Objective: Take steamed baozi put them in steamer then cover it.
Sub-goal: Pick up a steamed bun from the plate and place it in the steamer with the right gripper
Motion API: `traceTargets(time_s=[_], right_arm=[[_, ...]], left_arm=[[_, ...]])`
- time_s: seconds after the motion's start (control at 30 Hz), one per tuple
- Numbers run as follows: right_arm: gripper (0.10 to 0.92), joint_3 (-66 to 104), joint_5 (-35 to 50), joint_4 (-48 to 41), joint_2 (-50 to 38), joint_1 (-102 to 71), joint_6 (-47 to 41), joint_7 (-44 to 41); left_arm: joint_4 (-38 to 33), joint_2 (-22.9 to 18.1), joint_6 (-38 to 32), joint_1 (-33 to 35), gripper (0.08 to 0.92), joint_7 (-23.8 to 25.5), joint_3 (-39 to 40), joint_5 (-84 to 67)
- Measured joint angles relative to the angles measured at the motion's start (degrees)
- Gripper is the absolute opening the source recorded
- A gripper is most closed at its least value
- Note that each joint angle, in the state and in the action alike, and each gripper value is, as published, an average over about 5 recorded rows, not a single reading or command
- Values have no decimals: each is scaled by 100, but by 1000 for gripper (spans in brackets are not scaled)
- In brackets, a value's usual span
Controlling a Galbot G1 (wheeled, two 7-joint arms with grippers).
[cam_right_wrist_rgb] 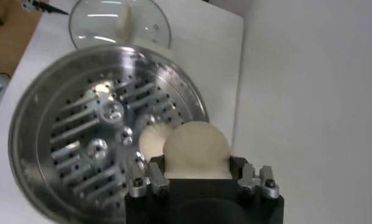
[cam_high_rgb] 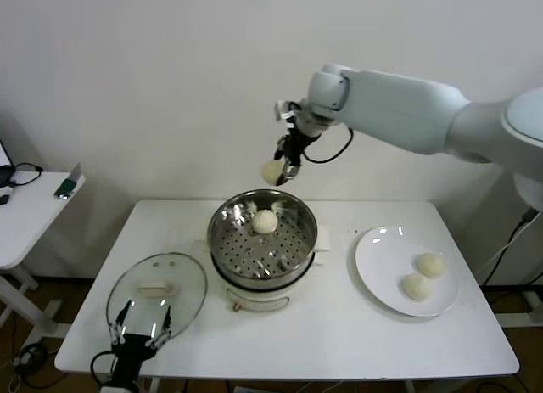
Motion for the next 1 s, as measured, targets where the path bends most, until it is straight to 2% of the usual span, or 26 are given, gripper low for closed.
traceTargets(time_s=[0.4, 1.0], right_arm=[[670, -606, 264, 90, 740, -360, -110, 199], [681, -859, 297, -117, 1250, -863, -154, 329]], left_arm=[[-82, 108, 23, 87, 823, 49, 17, -30], [51, 293, 32, -78, 823, 53, 28, -42]])
